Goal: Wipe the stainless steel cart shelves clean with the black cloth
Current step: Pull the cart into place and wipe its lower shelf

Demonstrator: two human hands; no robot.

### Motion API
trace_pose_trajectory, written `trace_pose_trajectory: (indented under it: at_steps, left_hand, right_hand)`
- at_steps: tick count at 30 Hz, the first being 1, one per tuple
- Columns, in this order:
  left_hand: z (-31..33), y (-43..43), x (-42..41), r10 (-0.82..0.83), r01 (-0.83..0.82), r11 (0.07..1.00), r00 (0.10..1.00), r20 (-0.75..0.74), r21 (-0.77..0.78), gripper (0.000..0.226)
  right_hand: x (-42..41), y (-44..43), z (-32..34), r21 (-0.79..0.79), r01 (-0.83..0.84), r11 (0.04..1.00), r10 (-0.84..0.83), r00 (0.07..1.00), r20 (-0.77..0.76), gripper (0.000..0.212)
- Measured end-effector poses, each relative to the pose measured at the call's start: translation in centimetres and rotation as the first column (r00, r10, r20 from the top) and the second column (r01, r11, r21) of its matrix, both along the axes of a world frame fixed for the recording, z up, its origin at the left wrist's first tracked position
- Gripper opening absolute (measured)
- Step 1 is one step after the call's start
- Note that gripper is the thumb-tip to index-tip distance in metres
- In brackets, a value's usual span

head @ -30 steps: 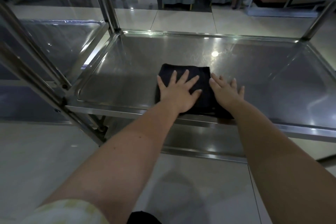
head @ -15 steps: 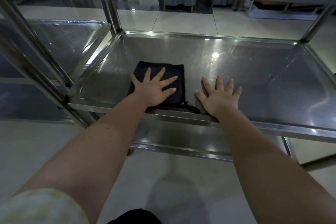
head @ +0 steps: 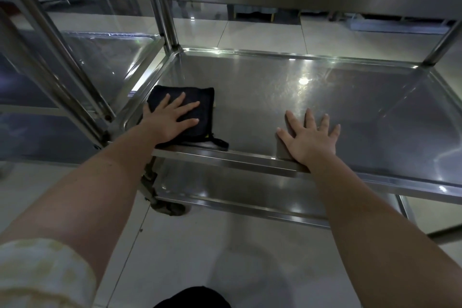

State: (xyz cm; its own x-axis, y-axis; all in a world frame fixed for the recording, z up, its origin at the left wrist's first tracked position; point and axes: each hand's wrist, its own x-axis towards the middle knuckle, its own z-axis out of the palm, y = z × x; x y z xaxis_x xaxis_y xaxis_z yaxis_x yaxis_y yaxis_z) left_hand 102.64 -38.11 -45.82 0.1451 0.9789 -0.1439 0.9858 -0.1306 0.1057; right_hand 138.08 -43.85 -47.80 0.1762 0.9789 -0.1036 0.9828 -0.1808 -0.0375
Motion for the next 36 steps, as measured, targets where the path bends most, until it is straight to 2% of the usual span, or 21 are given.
trace_pose_trajectory:
  at_steps: [4,8,11,15,17,20,23,25,30,36]
  left_hand:
    - [-0.1,0.0,3.2,0.005,-0.004,1.000,0.997,-0.074,0.007,0.054]
    - [0.4,-0.9,11.9,-0.098,0.095,0.994,0.994,-0.047,-0.052,0.056]
    - [0.2,-2.2,16.4,-0.056,0.051,0.994,0.997,-0.050,-0.098,0.062]
    - [-0.1,-3.4,14.4,-0.030,0.029,0.999,0.999,-0.024,-0.023,0.082]
    - [0.1,-3.1,11.8,-0.026,0.026,1.000,1.000,-0.014,-0.002,0.083]
    - [0.4,-2.4,6.3,0.070,-0.070,0.998,0.997,-0.024,-0.002,0.081]
    - [0.4,-1.8,0.6,0.178,-0.180,0.982,0.983,-0.045,-0.053,0.078]
    - [0.3,-1.7,-0.9,0.193,-0.198,0.977,0.979,-0.066,-0.080,0.077]
    - [0.3,-2.0,1.8,0.192,-0.200,0.974,0.978,-0.082,-0.105,0.078]
    - [0.3,-3.4,12.3,0.000,-0.004,0.996,0.999,-0.040,-0.086,0.080]
  right_hand:
    - [-0.5,0.2,-0.1,0.001,0.012,1.000,-0.012,1.000,0.007,0.071]
    - [-0.6,0.2,0.0,-0.006,0.006,1.000,-0.006,1.000,0.018,0.071]
    - [-0.4,0.1,0.2,-0.023,0.006,1.000,-0.005,1.000,0.020,0.070]
    - [-0.4,-0.2,0.5,-0.019,0.009,1.000,-0.010,1.000,-0.012,0.071]
    - [-0.3,-0.2,0.6,-0.019,0.012,1.000,-0.012,1.000,-0.026,0.070]
    - [-0.3,-0.3,0.7,-0.022,0.013,1.000,-0.014,0.999,-0.031,0.069]
    - [-0.4,-0.2,0.7,-0.017,0.009,1.000,-0.010,1.000,-0.024,0.069]
    - [-0.4,-0.3,0.7,-0.014,0.008,1.000,-0.008,1.000,-0.016,0.069]
    - [-0.7,-0.3,0.4,-0.011,0.015,1.000,-0.015,1.000,-0.002,0.069]
    - [-0.7,-0.3,0.4,-0.008,0.018,1.000,-0.018,1.000,-0.008,0.070]
